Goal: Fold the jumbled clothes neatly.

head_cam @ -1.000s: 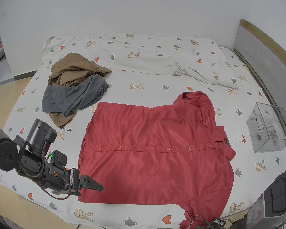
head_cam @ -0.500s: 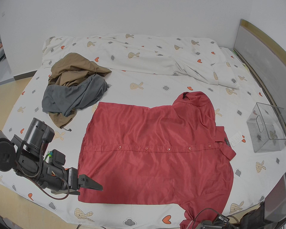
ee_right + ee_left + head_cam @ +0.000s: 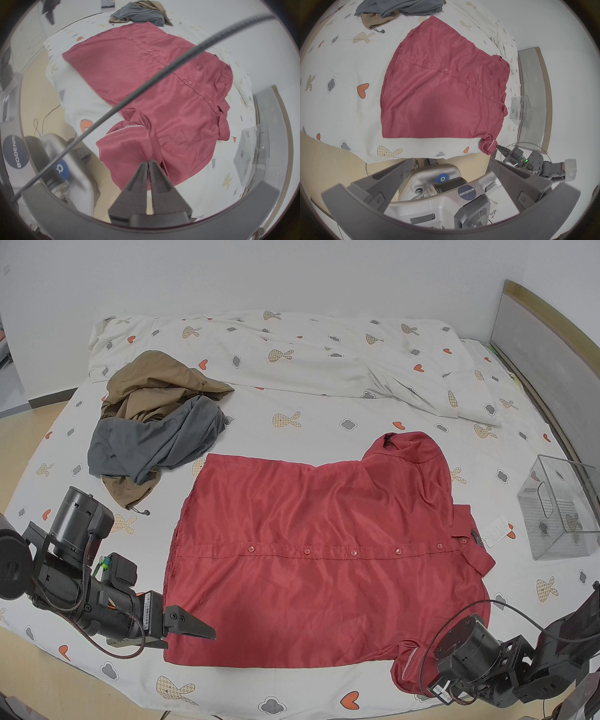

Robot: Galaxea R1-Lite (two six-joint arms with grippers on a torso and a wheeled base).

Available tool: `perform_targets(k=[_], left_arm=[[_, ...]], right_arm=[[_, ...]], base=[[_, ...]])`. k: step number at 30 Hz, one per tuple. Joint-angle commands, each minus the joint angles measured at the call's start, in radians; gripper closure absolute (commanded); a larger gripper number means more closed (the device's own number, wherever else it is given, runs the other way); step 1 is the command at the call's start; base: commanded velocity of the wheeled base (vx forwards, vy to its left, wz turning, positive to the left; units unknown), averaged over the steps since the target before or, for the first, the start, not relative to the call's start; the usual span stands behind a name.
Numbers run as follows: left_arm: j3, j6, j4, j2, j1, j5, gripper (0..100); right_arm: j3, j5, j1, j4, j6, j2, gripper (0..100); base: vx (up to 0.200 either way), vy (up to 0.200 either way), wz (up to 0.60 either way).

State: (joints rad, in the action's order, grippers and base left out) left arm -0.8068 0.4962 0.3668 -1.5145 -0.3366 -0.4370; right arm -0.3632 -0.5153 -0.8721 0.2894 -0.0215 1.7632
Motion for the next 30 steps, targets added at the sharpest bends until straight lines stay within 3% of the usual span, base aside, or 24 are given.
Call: perform_targets(k=[1, 2, 3, 11, 17, 20, 30], left_arm=[[0.0, -0.001, 0.0, -0.001, -0.001, 0.0, 0], [0.0, -0.001, 0.0, -0.001, -0.001, 0.0, 0], [0.0, -0.001, 0.0, -0.003, -0.001, -0.002, 0], [0.001, -0.001, 0.0, 0.0, -0.001, -0.002, 0], [0.001, 0.001, 0.0, 0.002, -0.001, 0.0, 0], [0.001, -0.001, 0.0, 0.002, -0.001, -0.002, 0], [0.008, -0.001, -0.002, 0.002, -0.001, -0.002, 0]], right_arm=[[-0.031, 0.0, 0.056, 0.007, -0.002, 0.048, 100], [-0.034, 0.001, 0.059, 0.008, -0.005, 0.065, 100], [-0.034, 0.001, 0.061, 0.008, -0.008, 0.079, 0], [-0.031, -0.008, 0.039, 0.022, -0.006, 0.079, 0], [-0.006, -0.063, -0.044, 0.016, -0.005, 0.009, 0], [0.021, -0.063, -0.111, 0.017, -0.008, -0.01, 0], [0.064, -0.06, -0.208, 0.017, -0.009, -0.001, 0]], base=[[0.0, 0.0, 0.0], [0.0, 0.0, 0.0], [0.0, 0.0, 0.0], [0.0, 0.0, 0.0], [0.0, 0.0, 0.0], [0.0, 0.0, 0.0], [0.0, 0.0, 0.0]])
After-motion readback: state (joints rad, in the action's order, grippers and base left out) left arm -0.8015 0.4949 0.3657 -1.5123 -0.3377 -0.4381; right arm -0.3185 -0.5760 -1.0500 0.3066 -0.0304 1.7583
